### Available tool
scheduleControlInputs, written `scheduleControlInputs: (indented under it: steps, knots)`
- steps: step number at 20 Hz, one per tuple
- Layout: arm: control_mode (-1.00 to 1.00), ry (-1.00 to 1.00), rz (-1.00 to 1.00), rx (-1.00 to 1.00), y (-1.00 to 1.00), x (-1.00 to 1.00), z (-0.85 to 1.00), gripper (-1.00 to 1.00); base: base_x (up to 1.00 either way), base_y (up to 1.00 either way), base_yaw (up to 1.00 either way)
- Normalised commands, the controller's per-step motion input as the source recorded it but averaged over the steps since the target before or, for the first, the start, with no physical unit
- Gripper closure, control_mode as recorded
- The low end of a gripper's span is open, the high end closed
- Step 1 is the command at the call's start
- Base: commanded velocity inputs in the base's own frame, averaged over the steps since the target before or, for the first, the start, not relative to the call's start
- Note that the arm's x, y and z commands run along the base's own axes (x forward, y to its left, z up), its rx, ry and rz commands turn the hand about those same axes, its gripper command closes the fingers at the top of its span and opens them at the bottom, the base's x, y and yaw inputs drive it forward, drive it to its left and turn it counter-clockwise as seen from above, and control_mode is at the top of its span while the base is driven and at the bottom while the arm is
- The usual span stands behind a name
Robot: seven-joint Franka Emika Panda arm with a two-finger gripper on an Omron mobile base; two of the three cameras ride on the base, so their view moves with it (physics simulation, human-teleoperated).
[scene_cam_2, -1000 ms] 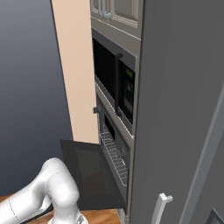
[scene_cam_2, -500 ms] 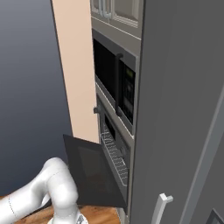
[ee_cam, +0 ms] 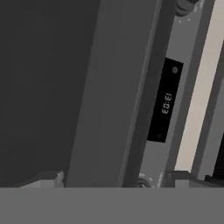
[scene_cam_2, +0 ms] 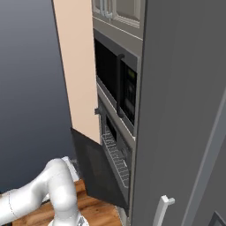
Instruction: Take the baked cake out of the oven and place it on the plate for cooling. Then close the oven door.
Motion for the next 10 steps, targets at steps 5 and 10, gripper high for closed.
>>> scheduleControlInputs:
  steps: [5,10]
  knots:
    - [-1.00,-0.38,-0.09,-0.08,-0.67,0.61,0.16,-1.00,0.00,0.00,0.00]
    - [-1.00,-0.31,-0.06,-0.06,-0.71,0.61,0.01,-1.00,0.00,0.00,0.00]
